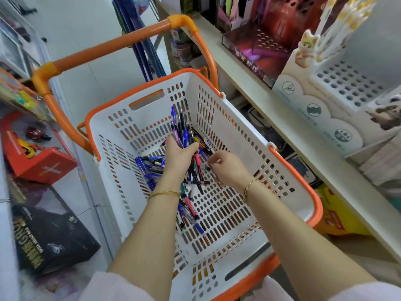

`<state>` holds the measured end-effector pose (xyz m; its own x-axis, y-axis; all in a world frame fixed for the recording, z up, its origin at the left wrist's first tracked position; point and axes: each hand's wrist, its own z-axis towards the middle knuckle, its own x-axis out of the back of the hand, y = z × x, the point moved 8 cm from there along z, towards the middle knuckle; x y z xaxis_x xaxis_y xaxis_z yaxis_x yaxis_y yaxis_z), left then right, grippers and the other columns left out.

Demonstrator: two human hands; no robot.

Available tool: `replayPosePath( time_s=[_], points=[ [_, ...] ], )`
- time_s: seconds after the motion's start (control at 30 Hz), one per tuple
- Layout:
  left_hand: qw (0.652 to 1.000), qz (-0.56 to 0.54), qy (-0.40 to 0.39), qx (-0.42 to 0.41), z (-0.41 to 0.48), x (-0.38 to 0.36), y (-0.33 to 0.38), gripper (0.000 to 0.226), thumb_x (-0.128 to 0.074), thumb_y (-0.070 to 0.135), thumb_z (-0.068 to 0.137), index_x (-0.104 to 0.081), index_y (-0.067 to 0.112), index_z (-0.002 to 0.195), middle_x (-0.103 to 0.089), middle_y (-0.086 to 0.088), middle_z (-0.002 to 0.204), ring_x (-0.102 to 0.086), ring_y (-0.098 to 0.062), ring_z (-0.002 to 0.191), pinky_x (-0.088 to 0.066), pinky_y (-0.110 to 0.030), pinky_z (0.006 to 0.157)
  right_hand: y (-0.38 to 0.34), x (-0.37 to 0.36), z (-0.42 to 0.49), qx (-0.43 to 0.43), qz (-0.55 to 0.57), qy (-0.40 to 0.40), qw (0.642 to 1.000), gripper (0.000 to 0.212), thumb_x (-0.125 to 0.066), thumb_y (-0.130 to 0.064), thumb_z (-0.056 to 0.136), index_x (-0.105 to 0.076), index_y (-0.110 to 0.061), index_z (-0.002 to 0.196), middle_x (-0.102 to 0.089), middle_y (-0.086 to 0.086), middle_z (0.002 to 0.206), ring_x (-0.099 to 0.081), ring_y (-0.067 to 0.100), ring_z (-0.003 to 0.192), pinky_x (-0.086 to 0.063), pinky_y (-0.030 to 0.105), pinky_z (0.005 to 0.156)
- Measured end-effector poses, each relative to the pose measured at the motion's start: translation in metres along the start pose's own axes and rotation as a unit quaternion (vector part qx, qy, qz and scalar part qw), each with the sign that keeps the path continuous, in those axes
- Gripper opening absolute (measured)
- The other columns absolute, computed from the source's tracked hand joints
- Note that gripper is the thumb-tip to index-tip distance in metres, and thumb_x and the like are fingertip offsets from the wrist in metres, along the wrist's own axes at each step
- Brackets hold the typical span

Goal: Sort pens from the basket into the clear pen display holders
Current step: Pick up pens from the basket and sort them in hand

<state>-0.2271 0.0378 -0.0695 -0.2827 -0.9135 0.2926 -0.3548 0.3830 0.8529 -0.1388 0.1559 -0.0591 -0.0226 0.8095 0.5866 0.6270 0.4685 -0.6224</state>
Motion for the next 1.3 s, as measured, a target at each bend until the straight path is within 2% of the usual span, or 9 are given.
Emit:
replayPosePath(
  time_s=[0.13,0.3,0.43,0.5,0.6,0.8,1.1,1.17,1.3],
  points=[
    [0.997,0.042,0.007,-0.060,0.002,0.002,0.004,0.054,-0.069,0.019,0.087,-0.040,0.007,0.132,-0.055,-0.005,0.104,-0.055,-0.009,0.083,-0.045,-0.019,0.070,-0.002,-0.001,0.001,-0.001,-0.003,0.000,1.000,0.031,-0.037,-0.001,0.094,-0.059,-0.011,0.114,-0.057,0.007,0.109,-0.063,0.027,0.099,-0.055,0.039,0.084],
    [0.998,0.016,-0.005,-0.060,0.004,0.004,0.009,0.031,-0.068,0.018,0.089,-0.039,0.019,0.100,-0.050,0.005,0.089,-0.057,0.009,0.072,-0.040,-0.007,0.060,-0.010,0.001,0.004,0.008,0.009,0.003,1.000,0.030,-0.039,-0.001,0.094,-0.058,-0.010,0.115,-0.055,0.003,0.101,-0.060,0.023,0.092,-0.055,0.037,0.083],
    [0.996,-0.073,-0.047,-0.016,0.004,0.001,0.011,0.077,-0.078,0.036,0.071,-0.041,0.003,0.130,-0.066,-0.011,0.112,-0.059,-0.021,0.111,-0.044,-0.035,0.095,-0.016,0.007,0.004,0.016,0.027,0.013,0.999,0.028,-0.039,-0.002,0.095,-0.059,-0.010,0.112,-0.055,0.002,0.099,-0.063,0.027,0.100,-0.054,0.043,0.089],
    [0.990,-0.116,-0.078,0.001,0.003,-0.003,0.008,0.066,-0.077,0.033,0.073,-0.053,0.000,0.125,-0.073,-0.010,0.099,-0.064,-0.026,0.108,-0.045,-0.048,0.101,-0.017,0.012,0.003,0.019,0.040,0.021,0.999,0.027,-0.038,-0.001,0.095,-0.059,-0.011,0.109,-0.056,0.003,0.096,-0.064,0.027,0.093,-0.056,0.043,0.084],
    [0.982,-0.153,-0.112,0.010,0.002,-0.009,0.006,0.007,-0.063,0.009,0.091,-0.070,0.009,0.091,-0.075,-0.006,0.084,-0.070,-0.024,0.096,-0.051,-0.051,0.094,-0.017,0.022,0.002,0.026,0.060,0.040,0.997,0.028,-0.038,0.002,0.092,-0.058,-0.008,0.108,-0.057,0.007,0.095,-0.060,0.026,0.085,-0.055,0.042,0.082],
    [0.967,-0.199,-0.161,0.011,-0.001,-0.020,0.011,0.014,-0.058,0.003,0.093,-0.066,0.010,0.085,-0.072,-0.004,0.078,-0.069,-0.015,0.076,-0.059,-0.033,0.070,-0.018,0.035,0.001,0.033,0.073,0.066,0.995,0.028,-0.039,0.000,0.094,-0.060,-0.008,0.111,-0.064,0.013,0.102,-0.066,0.027,0.085,-0.057,0.042,0.077],
    [0.964,-0.214,-0.149,0.051,-0.006,-0.004,-0.001,0.005,-0.063,0.008,0.091,-0.065,0.004,0.090,-0.072,-0.010,0.078,-0.070,-0.019,0.073,-0.057,-0.032,0.062,-0.030,0.031,-0.006,0.076,0.104,0.069,0.989,0.023,-0.043,0.002,0.091,-0.058,-0.015,0.095,-0.061,0.007,0.093,-0.060,0.014,0.064,-0.056,0.031,0.063],
    [0.970,-0.209,-0.109,0.055,-0.004,0.010,-0.008,0.016,-0.071,0.013,0.086,-0.064,0.004,0.097,-0.072,-0.011,0.081,-0.070,-0.024,0.080,-0.056,-0.039,0.071,-0.030,0.024,-0.005,0.076,0.101,0.058,0.990,0.023,-0.043,0.003,0.091,-0.058,-0.014,0.095,-0.061,0.007,0.094,-0.060,0.014,0.063,-0.056,0.031,0.063],
    [0.985,-0.168,-0.021,0.032,0.008,0.044,-0.027,0.092,-0.090,0.048,0.044,-0.058,0.009,0.120,-0.069,-0.015,0.112,-0.062,-0.033,0.112,-0.047,-0.057,0.097,-0.008,-0.014,0.002,0.037,0.035,-0.008,0.999,0.020,-0.046,0.004,0.092,-0.060,-0.010,0.094,-0.058,0.003,0.093,-0.059,0.013,0.061,-0.056,0.029,0.063]
  ],
)
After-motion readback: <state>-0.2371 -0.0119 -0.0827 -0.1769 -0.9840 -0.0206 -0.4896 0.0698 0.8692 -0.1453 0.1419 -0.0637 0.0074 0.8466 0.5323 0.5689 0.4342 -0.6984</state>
